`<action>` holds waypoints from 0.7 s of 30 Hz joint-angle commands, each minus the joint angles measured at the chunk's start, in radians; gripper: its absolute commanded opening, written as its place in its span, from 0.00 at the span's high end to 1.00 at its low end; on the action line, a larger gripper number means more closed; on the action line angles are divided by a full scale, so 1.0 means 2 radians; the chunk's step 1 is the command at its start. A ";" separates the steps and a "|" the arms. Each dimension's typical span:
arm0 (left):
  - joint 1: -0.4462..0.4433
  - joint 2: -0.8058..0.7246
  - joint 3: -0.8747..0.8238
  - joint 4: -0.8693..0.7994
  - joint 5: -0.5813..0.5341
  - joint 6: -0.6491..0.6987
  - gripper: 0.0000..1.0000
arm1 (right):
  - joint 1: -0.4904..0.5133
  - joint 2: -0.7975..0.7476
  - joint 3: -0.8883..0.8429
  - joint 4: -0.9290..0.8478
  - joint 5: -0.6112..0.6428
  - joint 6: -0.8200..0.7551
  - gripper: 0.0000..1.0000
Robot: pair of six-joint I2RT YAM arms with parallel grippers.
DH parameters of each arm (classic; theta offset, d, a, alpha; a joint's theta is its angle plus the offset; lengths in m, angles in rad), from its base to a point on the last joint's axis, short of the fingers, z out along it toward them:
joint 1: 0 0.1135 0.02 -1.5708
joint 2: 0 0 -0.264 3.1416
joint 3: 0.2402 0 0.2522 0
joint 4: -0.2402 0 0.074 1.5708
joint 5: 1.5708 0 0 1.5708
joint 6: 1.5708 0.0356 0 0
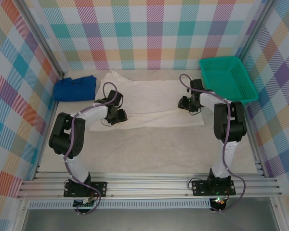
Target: Fold the inside-out t-shirt
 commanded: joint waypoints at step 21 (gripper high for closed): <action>-0.004 0.029 0.127 -0.064 -0.088 0.082 1.00 | -0.004 -0.030 -0.008 -0.006 0.004 -0.010 0.59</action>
